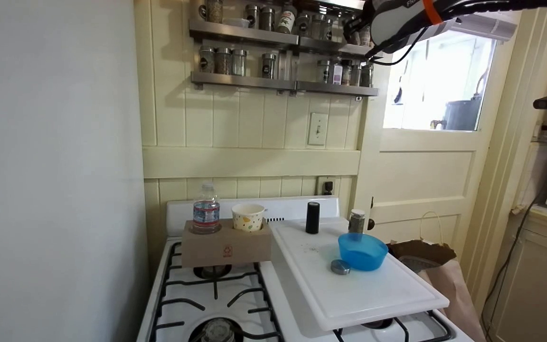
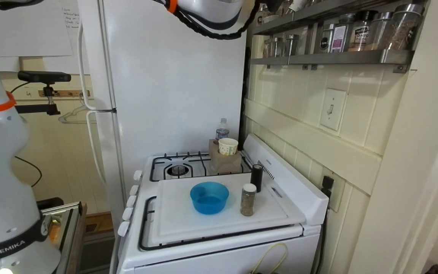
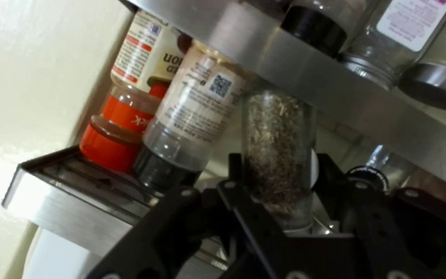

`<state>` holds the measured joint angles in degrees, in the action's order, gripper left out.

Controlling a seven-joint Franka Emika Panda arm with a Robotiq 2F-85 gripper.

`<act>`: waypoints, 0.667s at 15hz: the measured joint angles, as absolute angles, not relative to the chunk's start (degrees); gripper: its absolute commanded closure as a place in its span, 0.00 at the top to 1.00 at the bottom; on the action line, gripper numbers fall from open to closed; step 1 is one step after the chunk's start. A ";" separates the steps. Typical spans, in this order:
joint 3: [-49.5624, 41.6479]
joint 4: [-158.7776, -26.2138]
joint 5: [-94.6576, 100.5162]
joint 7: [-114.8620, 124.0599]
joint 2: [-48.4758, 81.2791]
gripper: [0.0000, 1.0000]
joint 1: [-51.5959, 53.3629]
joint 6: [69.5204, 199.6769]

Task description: Pick up a spice bottle and shake it into the blue bowl

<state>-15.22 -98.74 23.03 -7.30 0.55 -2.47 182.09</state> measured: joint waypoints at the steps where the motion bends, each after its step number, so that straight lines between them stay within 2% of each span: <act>1: -15.15 -98.74 22.19 -6.58 0.55 0.23 -2.45 182.06; 10: -10.92 -98.98 12.10 -4.86 0.54 0.23 -3.25 180.89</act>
<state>-10.92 -98.98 12.10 -4.86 0.54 -3.25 180.89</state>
